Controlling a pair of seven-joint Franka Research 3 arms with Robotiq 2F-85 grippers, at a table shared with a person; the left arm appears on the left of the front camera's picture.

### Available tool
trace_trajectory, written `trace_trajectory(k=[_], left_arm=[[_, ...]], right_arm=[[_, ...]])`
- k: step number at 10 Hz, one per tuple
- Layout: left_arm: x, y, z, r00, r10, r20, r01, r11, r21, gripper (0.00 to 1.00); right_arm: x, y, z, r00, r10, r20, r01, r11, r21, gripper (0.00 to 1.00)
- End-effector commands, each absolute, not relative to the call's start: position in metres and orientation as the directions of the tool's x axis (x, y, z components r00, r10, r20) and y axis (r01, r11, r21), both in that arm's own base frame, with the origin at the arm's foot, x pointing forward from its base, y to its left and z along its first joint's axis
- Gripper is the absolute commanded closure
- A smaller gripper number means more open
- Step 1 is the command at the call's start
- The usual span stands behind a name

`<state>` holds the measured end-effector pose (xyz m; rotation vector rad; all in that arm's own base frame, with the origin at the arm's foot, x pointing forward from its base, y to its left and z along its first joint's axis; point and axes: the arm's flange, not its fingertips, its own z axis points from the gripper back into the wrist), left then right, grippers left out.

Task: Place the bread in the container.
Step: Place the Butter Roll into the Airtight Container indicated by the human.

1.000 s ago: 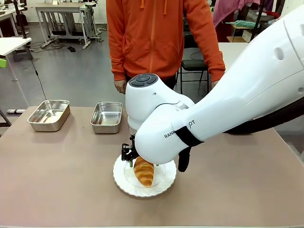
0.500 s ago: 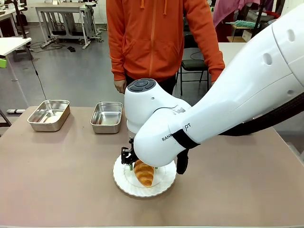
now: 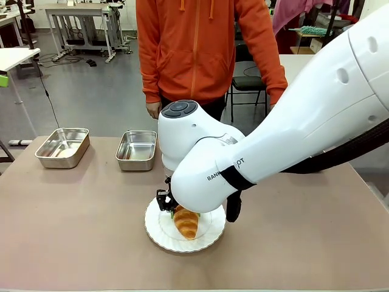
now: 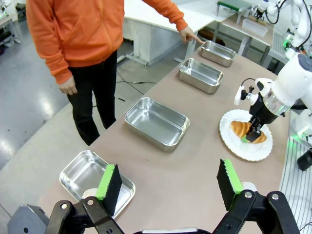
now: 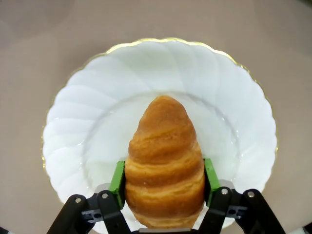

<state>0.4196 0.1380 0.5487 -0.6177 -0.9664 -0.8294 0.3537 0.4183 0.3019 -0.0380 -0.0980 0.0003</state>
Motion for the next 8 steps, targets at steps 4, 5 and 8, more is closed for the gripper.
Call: trace_trajectory(k=[4,5,8], left_arm=[[0.418,0.137,0.55,0.304,-0.327,0.895,0.836,0.543,-0.085,0.0],[0.418,0.137,0.55,0.304,-0.327,0.895,0.836,0.543,-0.085,0.0],[0.418,0.137,0.55,0.304,-0.327,0.895,0.836,0.543,-0.085,0.0]], right_arm=[[0.354,0.419,0.302,0.993,0.016,0.12,-0.014,1.0,-0.019,0.27],[0.354,0.419,0.302,0.995,0.005,0.101,-0.002,0.999,-0.033,0.27],[0.366,0.403,0.345,0.992,0.034,0.121,-0.035,0.999,0.005,0.27]])
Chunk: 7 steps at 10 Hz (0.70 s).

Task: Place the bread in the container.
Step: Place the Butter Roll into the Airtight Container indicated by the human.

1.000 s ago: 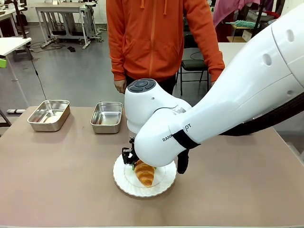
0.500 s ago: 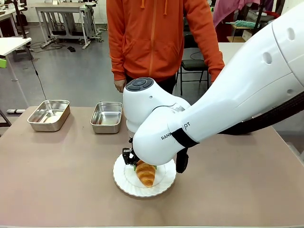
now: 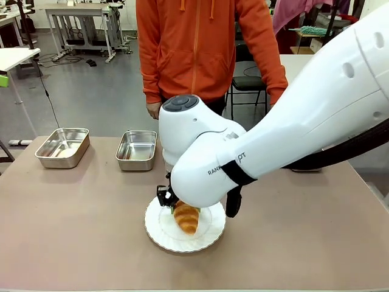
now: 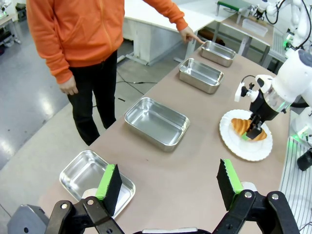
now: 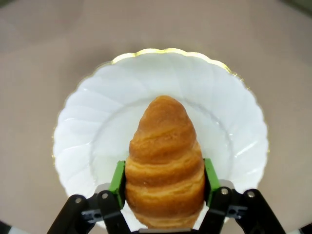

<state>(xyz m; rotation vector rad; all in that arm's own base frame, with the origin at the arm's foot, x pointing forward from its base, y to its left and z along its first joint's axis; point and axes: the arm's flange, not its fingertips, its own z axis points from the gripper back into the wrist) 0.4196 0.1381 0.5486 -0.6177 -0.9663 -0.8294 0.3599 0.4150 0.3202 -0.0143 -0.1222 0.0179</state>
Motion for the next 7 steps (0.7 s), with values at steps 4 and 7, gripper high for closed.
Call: trace_trajectory(k=[4,7], left_arm=[[0.418,0.137,0.55,0.304,-0.327,0.895,0.836,0.543,-0.085,0.0],[0.418,0.137,0.55,0.304,-0.327,0.895,0.836,0.543,-0.085,0.0]], right_arm=[[0.4,0.327,0.459,0.989,0.05,0.143,-0.057,0.997,0.045,0.27],[0.448,0.243,0.501,0.98,0.093,0.178,-0.091,0.996,-0.02,0.27]])
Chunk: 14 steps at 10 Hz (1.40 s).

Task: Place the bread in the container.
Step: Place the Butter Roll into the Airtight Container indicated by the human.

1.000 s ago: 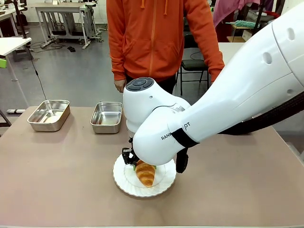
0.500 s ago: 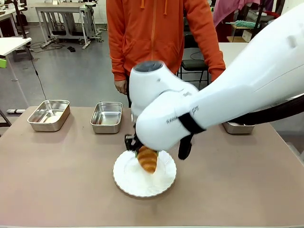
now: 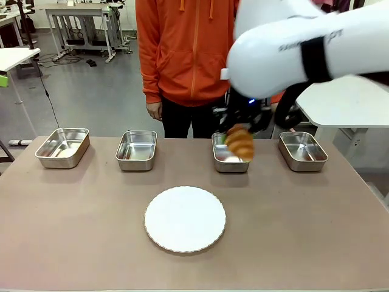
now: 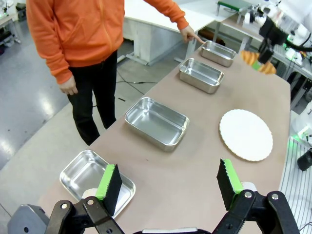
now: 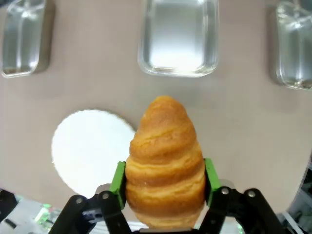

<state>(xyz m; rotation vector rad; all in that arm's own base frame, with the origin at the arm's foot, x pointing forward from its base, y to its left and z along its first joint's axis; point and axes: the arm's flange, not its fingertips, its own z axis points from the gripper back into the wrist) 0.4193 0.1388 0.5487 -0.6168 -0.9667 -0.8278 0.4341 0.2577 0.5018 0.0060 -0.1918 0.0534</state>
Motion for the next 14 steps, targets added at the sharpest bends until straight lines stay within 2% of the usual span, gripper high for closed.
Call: trace_trajectory(k=[1,3,4,5,6,8,9,10,14], left_arm=[[0.418,0.137,0.55,0.304,-0.327,0.895,0.836,0.543,-0.085,0.0],[0.418,0.137,0.55,0.304,-0.327,0.895,0.836,0.543,-0.085,0.0],[0.418,0.137,0.55,0.304,-0.327,0.895,0.836,0.543,-0.085,0.0],[0.418,0.137,0.55,0.304,-0.327,0.895,0.836,0.543,-0.085,0.0],[0.418,0.137,0.55,0.304,-0.327,0.895,0.836,0.543,-0.085,0.0],[0.418,0.137,0.55,0.304,-0.327,0.895,0.836,0.543,-0.085,0.0],[0.418,0.137,0.55,0.304,-0.327,0.895,0.836,0.543,-0.085,0.0],[0.418,0.137,0.55,0.304,-0.327,0.895,0.836,0.543,-0.085,0.0],[0.418,0.137,0.55,0.304,-0.327,0.895,0.836,0.543,-0.085,0.0]], right_arm=[[0.46,0.215,0.504,0.97,0.149,0.191,-0.147,0.989,-0.021,0.27],[0.476,0.17,0.499,0.956,0.242,0.162,-0.233,0.97,-0.077,0.27],[0.485,0.157,0.492,0.954,0.237,0.185,-0.235,0.971,-0.036,0.27],[0.473,0.179,0.477,0.958,0.285,-0.003,-0.285,0.958,-0.042,0.27],[0.481,0.16,0.497,0.963,0.211,0.166,-0.205,0.977,-0.053,0.27],[0.481,0.16,0.497,0.963,0.211,0.166,-0.205,0.977,-0.053,0.27],[0.48,0.161,0.486,0.964,0.239,0.113,-0.234,0.971,-0.052,0.27],[0.505,0.131,0.487,0.962,0.206,0.178,-0.212,0.977,0.017,0.27],[0.557,0.055,0.463,0.951,0.121,0.284,-0.138,0.99,0.041,0.27]])
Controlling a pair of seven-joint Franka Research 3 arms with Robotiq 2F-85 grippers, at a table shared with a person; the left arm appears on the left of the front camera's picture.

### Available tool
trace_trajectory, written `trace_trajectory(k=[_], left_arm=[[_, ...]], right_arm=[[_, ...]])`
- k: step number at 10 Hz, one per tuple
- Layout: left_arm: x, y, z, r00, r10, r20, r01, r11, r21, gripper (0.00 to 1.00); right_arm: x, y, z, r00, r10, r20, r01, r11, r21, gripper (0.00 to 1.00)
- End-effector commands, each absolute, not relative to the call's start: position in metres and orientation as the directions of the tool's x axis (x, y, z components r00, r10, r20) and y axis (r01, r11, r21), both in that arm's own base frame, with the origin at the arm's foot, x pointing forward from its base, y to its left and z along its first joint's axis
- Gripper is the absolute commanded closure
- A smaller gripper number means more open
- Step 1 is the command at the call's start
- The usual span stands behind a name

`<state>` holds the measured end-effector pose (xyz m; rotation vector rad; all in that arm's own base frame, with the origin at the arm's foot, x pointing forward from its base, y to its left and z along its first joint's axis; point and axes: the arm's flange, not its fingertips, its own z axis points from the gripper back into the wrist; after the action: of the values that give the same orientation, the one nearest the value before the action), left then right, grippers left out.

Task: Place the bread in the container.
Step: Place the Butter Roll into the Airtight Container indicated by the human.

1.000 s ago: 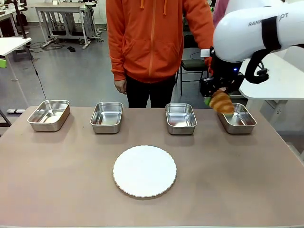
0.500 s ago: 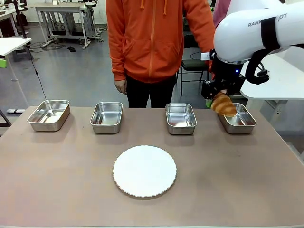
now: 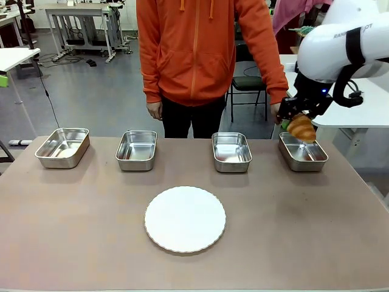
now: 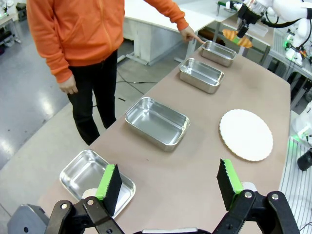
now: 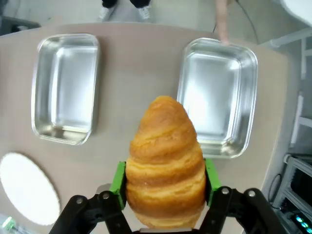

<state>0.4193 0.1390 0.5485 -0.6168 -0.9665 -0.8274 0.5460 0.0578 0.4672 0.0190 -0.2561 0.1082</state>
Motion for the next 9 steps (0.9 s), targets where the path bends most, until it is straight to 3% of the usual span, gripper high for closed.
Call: trace_trajectory(k=[1,9], left_arm=[[0.418,0.137,0.55,0.304,-0.327,0.895,0.836,0.543,-0.085,0.0],[0.418,0.137,0.55,0.304,-0.327,0.895,0.836,0.543,-0.085,0.0]], right_arm=[[0.568,0.038,0.455,0.951,0.088,0.298,-0.105,0.994,0.042,0.27],[0.595,0.0,0.39,0.942,0.075,0.328,-0.094,0.995,0.042,0.27]])
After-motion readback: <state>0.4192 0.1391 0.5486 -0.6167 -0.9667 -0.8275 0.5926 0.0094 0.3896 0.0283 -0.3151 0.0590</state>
